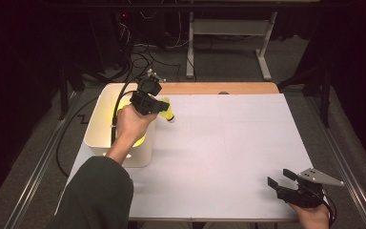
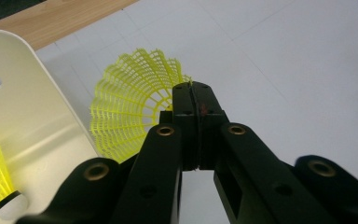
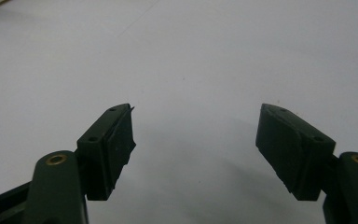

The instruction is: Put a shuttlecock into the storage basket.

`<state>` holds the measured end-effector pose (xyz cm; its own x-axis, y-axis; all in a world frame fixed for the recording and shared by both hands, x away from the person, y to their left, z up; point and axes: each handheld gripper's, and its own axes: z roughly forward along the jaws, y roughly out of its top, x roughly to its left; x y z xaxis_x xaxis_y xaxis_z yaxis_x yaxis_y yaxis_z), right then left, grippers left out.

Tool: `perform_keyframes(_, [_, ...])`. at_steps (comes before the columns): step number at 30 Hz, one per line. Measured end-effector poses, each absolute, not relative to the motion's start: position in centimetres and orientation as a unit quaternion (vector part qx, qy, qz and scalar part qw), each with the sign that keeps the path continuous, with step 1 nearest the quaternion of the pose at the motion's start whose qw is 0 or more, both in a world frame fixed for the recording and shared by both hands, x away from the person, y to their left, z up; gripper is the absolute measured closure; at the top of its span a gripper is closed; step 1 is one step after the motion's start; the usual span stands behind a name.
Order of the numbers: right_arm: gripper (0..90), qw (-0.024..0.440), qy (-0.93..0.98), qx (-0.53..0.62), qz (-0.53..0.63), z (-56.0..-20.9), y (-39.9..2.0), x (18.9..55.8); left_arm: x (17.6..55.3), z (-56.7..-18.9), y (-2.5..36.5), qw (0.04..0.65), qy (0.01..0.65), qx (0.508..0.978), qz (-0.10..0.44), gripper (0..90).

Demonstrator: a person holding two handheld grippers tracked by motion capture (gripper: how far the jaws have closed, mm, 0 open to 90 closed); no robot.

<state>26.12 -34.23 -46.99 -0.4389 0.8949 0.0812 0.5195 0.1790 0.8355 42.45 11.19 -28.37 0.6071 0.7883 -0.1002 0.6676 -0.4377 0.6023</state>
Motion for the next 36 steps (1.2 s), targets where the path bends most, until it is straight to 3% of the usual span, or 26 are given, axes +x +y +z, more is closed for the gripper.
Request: perform_keyframes(36, [28.3,0.222,0.736,0.481,0.421,-47.0,-34.2,26.2,42.0,-26.9,14.4,0.321,0.454,0.823,0.116,89.8])
